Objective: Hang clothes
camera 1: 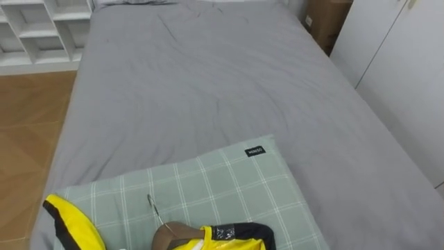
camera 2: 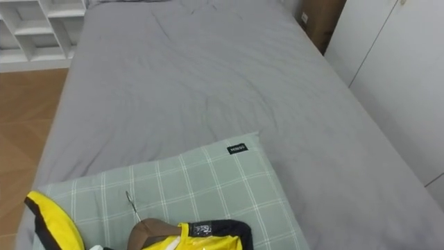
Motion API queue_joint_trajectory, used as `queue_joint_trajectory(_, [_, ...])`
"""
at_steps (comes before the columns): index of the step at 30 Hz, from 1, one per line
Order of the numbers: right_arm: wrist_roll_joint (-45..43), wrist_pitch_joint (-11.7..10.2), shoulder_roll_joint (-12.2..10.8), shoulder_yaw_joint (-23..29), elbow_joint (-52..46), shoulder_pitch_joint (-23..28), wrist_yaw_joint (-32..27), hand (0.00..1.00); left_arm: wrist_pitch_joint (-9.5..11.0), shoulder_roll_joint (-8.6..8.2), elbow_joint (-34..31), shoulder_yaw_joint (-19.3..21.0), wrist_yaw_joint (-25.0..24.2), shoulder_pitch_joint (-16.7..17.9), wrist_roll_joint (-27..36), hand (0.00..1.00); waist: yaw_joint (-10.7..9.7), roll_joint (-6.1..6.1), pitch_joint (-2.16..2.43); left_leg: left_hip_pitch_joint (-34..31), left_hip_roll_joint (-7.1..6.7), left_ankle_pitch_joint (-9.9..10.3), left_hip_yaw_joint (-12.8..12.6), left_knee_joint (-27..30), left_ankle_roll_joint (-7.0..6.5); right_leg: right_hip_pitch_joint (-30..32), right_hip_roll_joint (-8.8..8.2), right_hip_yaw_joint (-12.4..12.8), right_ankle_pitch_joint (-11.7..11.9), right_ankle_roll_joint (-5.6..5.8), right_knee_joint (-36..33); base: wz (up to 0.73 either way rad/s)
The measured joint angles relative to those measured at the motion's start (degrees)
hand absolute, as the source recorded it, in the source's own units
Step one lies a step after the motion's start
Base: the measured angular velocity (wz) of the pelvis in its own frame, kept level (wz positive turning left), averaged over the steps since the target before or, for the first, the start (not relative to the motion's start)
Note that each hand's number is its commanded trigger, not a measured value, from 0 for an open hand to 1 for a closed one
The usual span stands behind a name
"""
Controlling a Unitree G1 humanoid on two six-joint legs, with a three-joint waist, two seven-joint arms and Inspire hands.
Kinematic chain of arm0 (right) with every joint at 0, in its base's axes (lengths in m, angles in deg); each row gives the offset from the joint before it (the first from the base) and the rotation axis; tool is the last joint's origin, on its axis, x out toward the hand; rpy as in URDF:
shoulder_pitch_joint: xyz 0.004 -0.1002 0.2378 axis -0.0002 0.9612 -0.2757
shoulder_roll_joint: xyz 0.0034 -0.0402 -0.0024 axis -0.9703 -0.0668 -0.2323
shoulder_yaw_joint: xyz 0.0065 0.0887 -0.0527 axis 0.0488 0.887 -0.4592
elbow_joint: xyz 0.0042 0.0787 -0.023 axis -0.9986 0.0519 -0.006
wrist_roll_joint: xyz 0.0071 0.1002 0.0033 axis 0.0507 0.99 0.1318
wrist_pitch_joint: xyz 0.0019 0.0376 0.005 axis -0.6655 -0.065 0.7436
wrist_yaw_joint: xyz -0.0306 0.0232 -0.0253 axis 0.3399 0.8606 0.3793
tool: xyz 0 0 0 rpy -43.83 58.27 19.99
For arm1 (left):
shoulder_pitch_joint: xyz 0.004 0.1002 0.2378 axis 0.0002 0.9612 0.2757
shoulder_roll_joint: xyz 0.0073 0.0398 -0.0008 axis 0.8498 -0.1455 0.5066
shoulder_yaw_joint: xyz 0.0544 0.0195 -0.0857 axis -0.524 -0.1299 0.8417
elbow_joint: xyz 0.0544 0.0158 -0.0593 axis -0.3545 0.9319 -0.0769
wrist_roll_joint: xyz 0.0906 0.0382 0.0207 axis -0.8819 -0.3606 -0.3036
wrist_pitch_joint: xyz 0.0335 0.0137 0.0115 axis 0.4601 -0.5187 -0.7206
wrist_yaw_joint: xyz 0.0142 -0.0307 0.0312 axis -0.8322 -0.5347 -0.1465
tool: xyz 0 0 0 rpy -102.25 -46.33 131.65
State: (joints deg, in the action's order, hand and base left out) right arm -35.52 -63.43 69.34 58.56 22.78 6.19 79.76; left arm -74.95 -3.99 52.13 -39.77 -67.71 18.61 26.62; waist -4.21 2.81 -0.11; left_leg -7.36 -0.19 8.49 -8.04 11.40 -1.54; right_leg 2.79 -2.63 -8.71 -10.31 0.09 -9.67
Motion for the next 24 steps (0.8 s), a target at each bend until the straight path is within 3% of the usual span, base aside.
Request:
queue_joint_trajectory(8, [0.18, -1.63, 0.51, 1.09, 0.03, 0.49, -0.03, 0.00, 0.14, 0.06, -1.24, -0.04, 0.39, 0.32, -0.01, 1.00, -0.29, -1.11, -0.30, 1.01, -0.08, 0.00, 0.51, 0.04, 0.00, -1.39, -0.09, -0.79, 0.00, 0.00, 0.10, 0.04])
queue_joint_trajectory(15, [0.00, -3.30, 2.14, 2.01, -0.22, 2.64, -0.61, 0.00, 1.02, 0.92, -9.20, -0.03, 2.14, 3.18, 0.06, 1.00, -0.33, -2.92, -0.16, 3.37, -0.26, 0.01, 1.15, -0.10, 0.00, -4.06, -0.19, -0.97, -0.01, 0.02, 0.32, 0.04])
queue_joint_trajectory(22, [0.33, -3.27, 2.28, 5.80, -0.01, 4.00, -0.82, 0.00, 1.18, 1.64, -13.30, 0.46, 2.30, 4.42, 0.01, 1.00, -0.47, -3.01, -0.12, 4.14, -0.51, 0.01, 2.31, -0.14, 0.00, -5.31, -0.18, -1.56, -0.02, 0.02, 0.90, 0.05])
queue_joint_trajectory(24, [0.26, -3.29, 2.28, 6.87, -0.24, 4.72, -0.84, 0.00, 0.83, 1.80, -17.16, 1.09, 2.33, 4.78, -0.04, 1.00, -0.49, -3.03, -0.12, 4.26, -0.57, 0.01, 2.49, -0.01, 0.00, -5.69, -0.19, -1.69, -0.01, 0.02, 1.08, 0.05])
